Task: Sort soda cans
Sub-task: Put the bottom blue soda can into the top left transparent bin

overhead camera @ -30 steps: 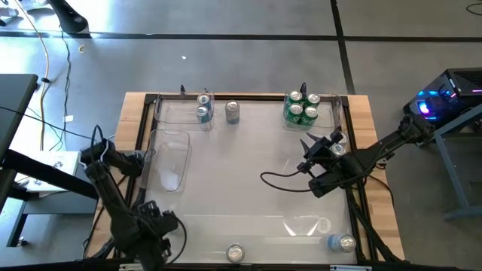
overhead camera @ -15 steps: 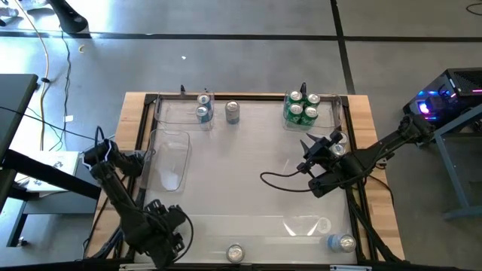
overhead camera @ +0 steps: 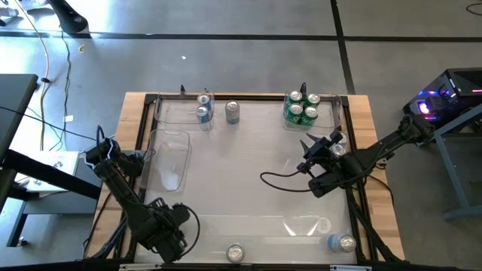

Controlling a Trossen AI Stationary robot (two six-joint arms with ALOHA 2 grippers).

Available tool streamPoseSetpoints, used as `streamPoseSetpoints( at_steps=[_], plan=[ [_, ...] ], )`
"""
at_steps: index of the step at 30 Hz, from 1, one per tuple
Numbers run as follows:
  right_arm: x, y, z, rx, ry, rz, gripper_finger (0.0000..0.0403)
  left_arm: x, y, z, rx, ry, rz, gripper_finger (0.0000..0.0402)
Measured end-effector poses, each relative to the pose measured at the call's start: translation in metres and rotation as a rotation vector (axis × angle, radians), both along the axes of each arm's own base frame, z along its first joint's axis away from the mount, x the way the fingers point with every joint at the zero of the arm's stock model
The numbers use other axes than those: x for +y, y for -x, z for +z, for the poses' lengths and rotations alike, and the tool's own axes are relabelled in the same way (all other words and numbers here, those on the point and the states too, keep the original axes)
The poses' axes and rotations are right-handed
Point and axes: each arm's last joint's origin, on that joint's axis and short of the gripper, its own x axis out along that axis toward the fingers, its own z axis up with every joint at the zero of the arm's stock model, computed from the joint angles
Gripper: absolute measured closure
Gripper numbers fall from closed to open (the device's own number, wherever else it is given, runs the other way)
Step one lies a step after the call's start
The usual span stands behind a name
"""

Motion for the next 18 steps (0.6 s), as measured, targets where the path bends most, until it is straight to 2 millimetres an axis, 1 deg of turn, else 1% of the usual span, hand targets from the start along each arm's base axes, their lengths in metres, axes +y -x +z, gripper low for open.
streamPoseSetpoints(
  at_steps=[4, 7, 13, 18],
  plan=[
    [0.000, 0.000, 0.000, 0.001, 0.001, 0.000, 0.0270, 0.000, 0.000, 0.000, 0.004, -0.001, -0.032, 0.0157],
    [0.000, 0.000, 0.000, 0.004, 0.003, 0.002, 0.0270, 0.000, 0.000, 0.000, 0.016, 0.005, -0.060, 0.0169],
    [0.000, 0.000, 0.000, 0.008, 0.006, 0.003, 0.0270, 0.002, -0.003, 0.000, 0.041, 0.023, -0.139, 0.0169],
    [0.000, 0.000, 0.000, 0.007, 0.005, 0.003, 0.0270, 0.012, -0.014, 0.003, 0.040, 0.014, -0.190, 0.0169]
  ],
)
